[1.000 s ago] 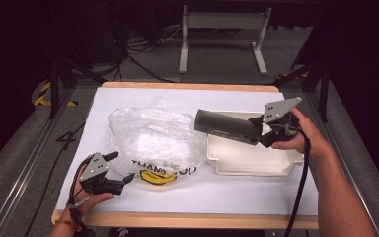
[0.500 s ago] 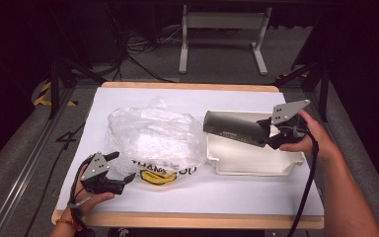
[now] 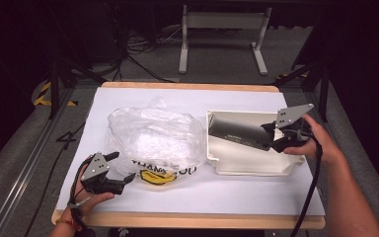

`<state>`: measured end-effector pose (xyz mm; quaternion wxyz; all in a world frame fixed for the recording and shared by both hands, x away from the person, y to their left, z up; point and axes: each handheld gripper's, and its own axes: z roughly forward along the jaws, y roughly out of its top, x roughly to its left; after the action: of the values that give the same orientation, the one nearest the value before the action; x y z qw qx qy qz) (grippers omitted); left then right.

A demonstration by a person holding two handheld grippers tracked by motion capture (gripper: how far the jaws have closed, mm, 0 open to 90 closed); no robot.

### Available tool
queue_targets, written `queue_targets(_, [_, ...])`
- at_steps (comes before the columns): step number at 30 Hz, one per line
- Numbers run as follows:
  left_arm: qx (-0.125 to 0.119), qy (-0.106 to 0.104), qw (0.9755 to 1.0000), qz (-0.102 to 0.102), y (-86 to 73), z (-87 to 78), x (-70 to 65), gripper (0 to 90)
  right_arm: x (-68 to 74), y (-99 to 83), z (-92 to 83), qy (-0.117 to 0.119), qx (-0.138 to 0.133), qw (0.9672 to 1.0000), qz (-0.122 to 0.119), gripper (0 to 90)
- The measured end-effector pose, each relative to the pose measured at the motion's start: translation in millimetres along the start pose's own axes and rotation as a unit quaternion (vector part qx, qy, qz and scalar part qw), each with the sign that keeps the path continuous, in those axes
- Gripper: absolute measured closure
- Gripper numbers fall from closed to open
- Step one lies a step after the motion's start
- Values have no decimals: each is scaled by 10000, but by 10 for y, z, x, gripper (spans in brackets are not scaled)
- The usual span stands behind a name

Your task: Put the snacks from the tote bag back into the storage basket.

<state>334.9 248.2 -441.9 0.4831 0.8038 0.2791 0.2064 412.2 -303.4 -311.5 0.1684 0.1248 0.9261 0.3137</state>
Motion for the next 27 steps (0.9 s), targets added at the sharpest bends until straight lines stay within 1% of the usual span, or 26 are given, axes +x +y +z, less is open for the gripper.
queue_targets(8, [8, 7, 10000, 10, 0, -1, -2, 93, -4, -93, -1, 15, 38, 10000, 86, 430])
queue_targets(12, [8, 5, 10000, 3, -1, -4, -2, 93, -9, -148, 15, 16, 122, 9999, 120, 430])
queue_targets(18, [6, 3, 10000, 4, -3, -6, 1, 93, -19, -202, 33, 34, 173, 9997, 178, 430])
queue_targets(23, [23, 12, 10000, 26, -1, -2, -4, 93, -21, -228, 68, 56, 212, 9996, 193, 430])
queue_targets(27, [26, 17, 10000, 20, -2, 1, -3, 93, -28, -264, 128, 70, 316, 9993, 205, 430])
